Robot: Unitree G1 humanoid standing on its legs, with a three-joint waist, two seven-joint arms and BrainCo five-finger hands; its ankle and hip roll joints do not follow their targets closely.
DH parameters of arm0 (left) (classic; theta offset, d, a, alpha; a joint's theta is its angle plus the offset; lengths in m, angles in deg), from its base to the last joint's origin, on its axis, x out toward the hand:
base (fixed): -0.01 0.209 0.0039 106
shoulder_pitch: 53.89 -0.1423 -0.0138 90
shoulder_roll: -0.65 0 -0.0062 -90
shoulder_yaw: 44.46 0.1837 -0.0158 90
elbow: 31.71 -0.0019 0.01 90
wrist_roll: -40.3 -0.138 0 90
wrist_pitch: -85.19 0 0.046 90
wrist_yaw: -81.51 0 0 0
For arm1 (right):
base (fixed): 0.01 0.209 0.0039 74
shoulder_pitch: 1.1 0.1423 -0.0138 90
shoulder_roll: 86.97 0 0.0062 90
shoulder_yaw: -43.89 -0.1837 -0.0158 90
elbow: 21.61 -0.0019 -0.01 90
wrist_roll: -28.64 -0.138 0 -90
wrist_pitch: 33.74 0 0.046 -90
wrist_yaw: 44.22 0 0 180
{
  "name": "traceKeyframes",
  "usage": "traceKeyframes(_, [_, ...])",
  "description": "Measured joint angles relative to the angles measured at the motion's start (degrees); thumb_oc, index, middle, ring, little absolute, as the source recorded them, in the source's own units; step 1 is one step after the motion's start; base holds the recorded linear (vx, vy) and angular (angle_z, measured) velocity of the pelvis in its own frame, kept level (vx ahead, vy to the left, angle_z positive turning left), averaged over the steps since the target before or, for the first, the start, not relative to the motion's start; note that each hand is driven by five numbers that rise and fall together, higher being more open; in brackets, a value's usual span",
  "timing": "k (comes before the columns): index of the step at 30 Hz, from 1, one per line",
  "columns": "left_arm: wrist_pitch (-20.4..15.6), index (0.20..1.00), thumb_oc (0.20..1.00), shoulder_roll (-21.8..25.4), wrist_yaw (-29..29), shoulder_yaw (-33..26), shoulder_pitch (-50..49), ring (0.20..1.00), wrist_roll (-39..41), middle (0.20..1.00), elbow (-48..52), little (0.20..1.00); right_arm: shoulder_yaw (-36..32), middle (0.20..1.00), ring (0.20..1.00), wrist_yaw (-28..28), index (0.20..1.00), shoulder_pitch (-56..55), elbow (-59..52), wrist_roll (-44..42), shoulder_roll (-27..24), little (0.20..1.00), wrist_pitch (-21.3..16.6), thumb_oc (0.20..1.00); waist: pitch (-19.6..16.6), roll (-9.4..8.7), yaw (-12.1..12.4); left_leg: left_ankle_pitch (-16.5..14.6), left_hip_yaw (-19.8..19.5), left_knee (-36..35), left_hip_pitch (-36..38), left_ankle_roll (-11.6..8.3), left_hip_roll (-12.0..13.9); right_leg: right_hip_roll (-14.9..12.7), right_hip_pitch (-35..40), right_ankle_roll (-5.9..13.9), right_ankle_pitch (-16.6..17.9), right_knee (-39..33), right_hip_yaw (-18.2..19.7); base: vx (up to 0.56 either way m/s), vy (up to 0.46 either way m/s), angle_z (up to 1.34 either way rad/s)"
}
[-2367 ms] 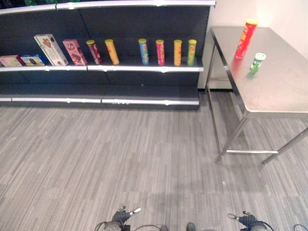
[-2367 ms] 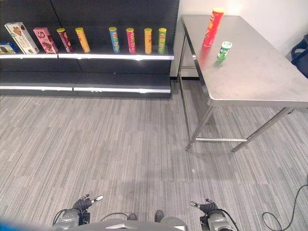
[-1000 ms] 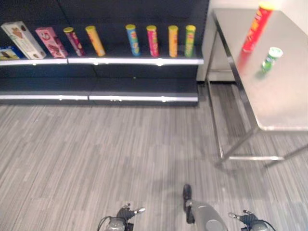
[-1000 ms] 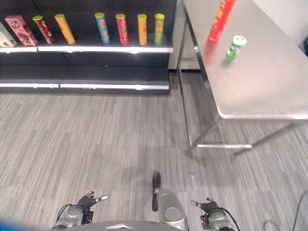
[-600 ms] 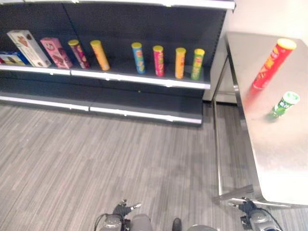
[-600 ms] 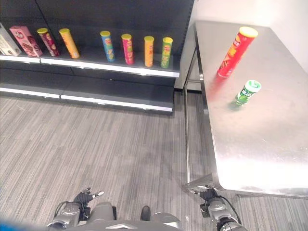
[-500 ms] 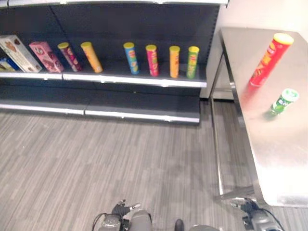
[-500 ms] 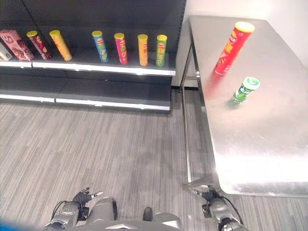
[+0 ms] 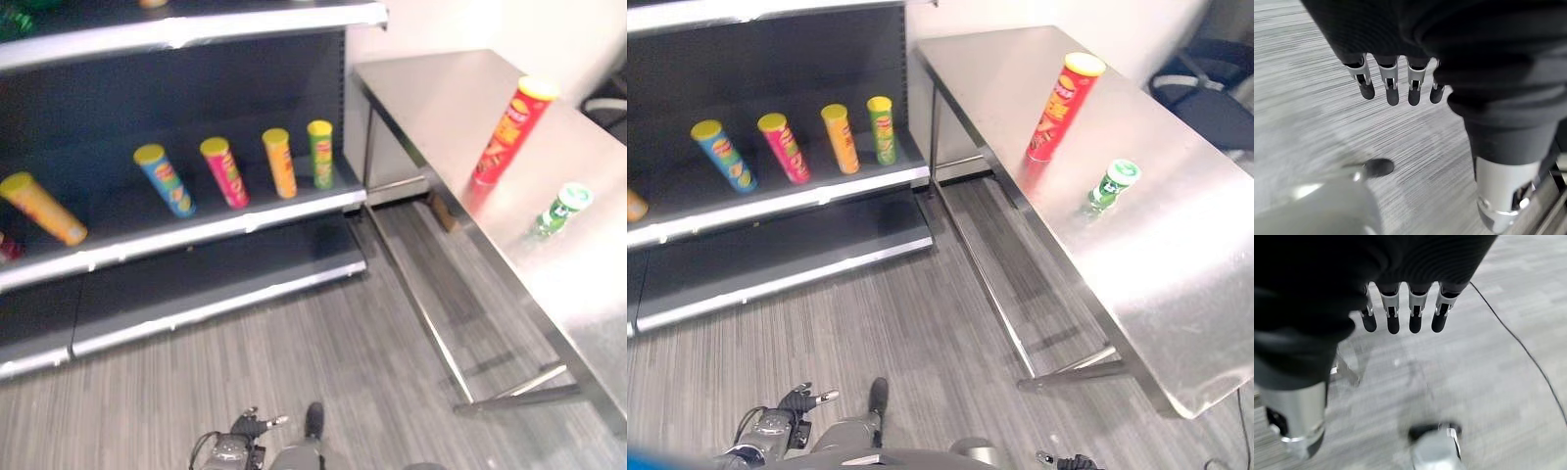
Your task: Put the goods on the table back onto the shelves and tidy them up.
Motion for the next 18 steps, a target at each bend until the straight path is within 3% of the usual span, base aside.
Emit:
traceKeyframes(1, [-0.02,1.000,1.000,0.51,-0.05,0.05,0.25,1.000,-0.02,1.000,0.39,1.000,0.67,1.000,1.000,-0.47,1.000,0.66,0.34,0.00,0.45,1.000,0.23,1.000,0.06,-0.22,-0.10,-0.48,0.54,0.10,0.00,0.80,-0.97,0.23,-1.19,0.01,2.91,2.00,-0.33,0.05,0.150,0.00])
traceKeyframes(3, [0.13,1.000,1.000,0.83,-0.10,0.60,0.20,1.000,-0.04,1.000,0.11,1.000,2.06,1.000,1.000,-0.42,1.000,2.05,-0.21,0.02,0.34,1.000,0.13,1.000,0.16,0.09,-0.65,-1.06,0.88,0.84,0.76,2.56,-2.23,-0.62,-7.20,-0.07,4.32,14.77,0.42,0.08,0.237,0.09])
traceKeyframes(4, [0.09,1.000,1.000,0.87,-0.04,0.57,0.03,1.000,-0.05,1.000,0.13,1.000,2.04,1.000,1.000,-0.42,1.000,2.00,-0.79,0.02,0.40,1.000,0.12,1.000,0.07,-0.02,-0.38,-1.17,0.31,0.93,1.27,2.60,-2.92,-1.30,-8.98,0.14,3.33,18.57,0.79,0.14,0.279,0.28])
traceKeyframes(5, [0.19,1.000,1.000,0.85,-0.03,0.73,-0.11,1.000,-0.08,1.000,0.23,1.000,2.18,1.000,1.000,-0.31,1.000,2.24,-1.81,0.01,0.49,1.000,0.13,1.000,-0.02,-0.22,-0.21,-1.26,0.10,1.24,1.96,4.64,-3.75,-2.50,-10.34,-0.39,2.71,20.22,-0.75,0.13,0.112,0.21])
traceKeyframes(6, [0.41,1.000,1.000,1.29,-0.09,1.22,-0.22,1.000,-0.13,1.000,0.15,1.000,2.05,1.000,1.000,-0.32,1.000,2.72,-2.50,0.01,0.80,1.000,0.02,1.000,0.26,-0.65,-0.08,-1.62,0.18,0.90,2.74,5.67,-4.94,-4.80,-13.03,-0.91,2.12,22.27,-4.79,0.17,0.106,0.10])
traceKeyframes(8, [0.69,1.000,1.000,1.15,-0.08,1.11,-1.10,1.000,-0.32,1.000,-0.18,1.000,1.98,1.000,1.000,-0.34,1.000,4.40,-3.70,0.02,0.84,1.000,-0.33,1.000,0.36,0.40,0.16,-1.72,0.70,-0.32,3.44,6.13,-4.07,-4.64,-15.11,-1.85,0.88,16.34,-8.78,0.11,0.004,-0.12])
traceKeyframes(9, [0.74,1.000,1.000,1.30,-0.06,0.77,-1.44,1.000,-0.80,1.000,-0.18,1.000,2.03,1.000,1.000,-0.33,1.000,5.31,-4.10,0.02,0.95,1.000,-0.37,1.000,0.44,0.82,0.34,-1.69,1.48,-0.98,3.69,6.08,-3.33,-3.37,-15.68,-1.68,0.96,10.00,-10.95,0.11,-0.011,-0.27])
traceKeyframes(10, [0.73,1.000,1.000,1.65,-0.04,0.46,-1.62,1.000,-1.28,1.000,-0.16,1.000,2.07,1.000,1.000,-0.32,1.000,6.14,-4.15,0.02,1.11,1.000,-0.49,1.000,0.42,0.76,0.73,-1.71,2.05,-1.16,3.64,6.01,-2.90,-2.00,-15.85,-1.34,1.27,3.26,-12.21,0.14,-0.040,-0.25])
traceKeyframes(12, [0.73,1.000,1.000,1.63,-0.01,0.39,-1.45,1.000,-1.33,1.000,0.04,1.000,2.01,1.000,1.000,-0.24,1.000,6.49,-4.44,0.02,1.02,1.000,-0.41,1.000,0.56,0.06,1.14,-2.11,2.68,-1.10,4.07,5.63,-2.80,-0.55,-17.46,-1.79,2.57,-2.39,-13.80,0.18,-0.074,-0.21])
traceKeyframes(13, [0.73,1.000,1.000,1.40,-0.10,0.40,-1.50,1.000,-1.42,1.000,-0.04,1.000,2.22,1.000,1.000,-0.24,1.000,6.94,-4.11,0.01,1.05,1.000,-0.42,1.000,0.65,0.06,0.97,-2.70,3.09,-1.18,3.74,4.73,-2.01,1.89,-18.42,-0.89,5.12,-8.65,-15.05,0.13,-0.074,-0.05])
traceKeyframes(15, [0.54,1.000,1.000,0.86,-0.15,0.44,-2.22,1.000,-1.65,1.000,0.91,1.000,1.97,1.000,1.000,-0.20,1.000,4.76,-3.63,0.01,1.03,1.000,-0.18,1.000,0.24,-1.22,1.02,-3.90,2.61,-1.40,6.02,3.56,-2.11,2.22,-16.23,-1.70,11.25,-11.87,-14.50,0.22,-0.200,0.08])
traceKeyframes(18, [0.53,1.000,1.000,0.43,-0.13,-0.06,-3.09,1.000,-1.68,1.000,0.81,1.000,1.96,1.000,1.000,-0.23,1.000,3.58,-2.51,0.02,0.97,1.000,-0.14,1.000,-0.66,-0.97,1.14,-5.95,2.76,-1.56,7.35,1.45,-0.36,3.61,-13.20,-3.77,14.42,-15.43,-16.25,0.17,-0.216,-0.07])
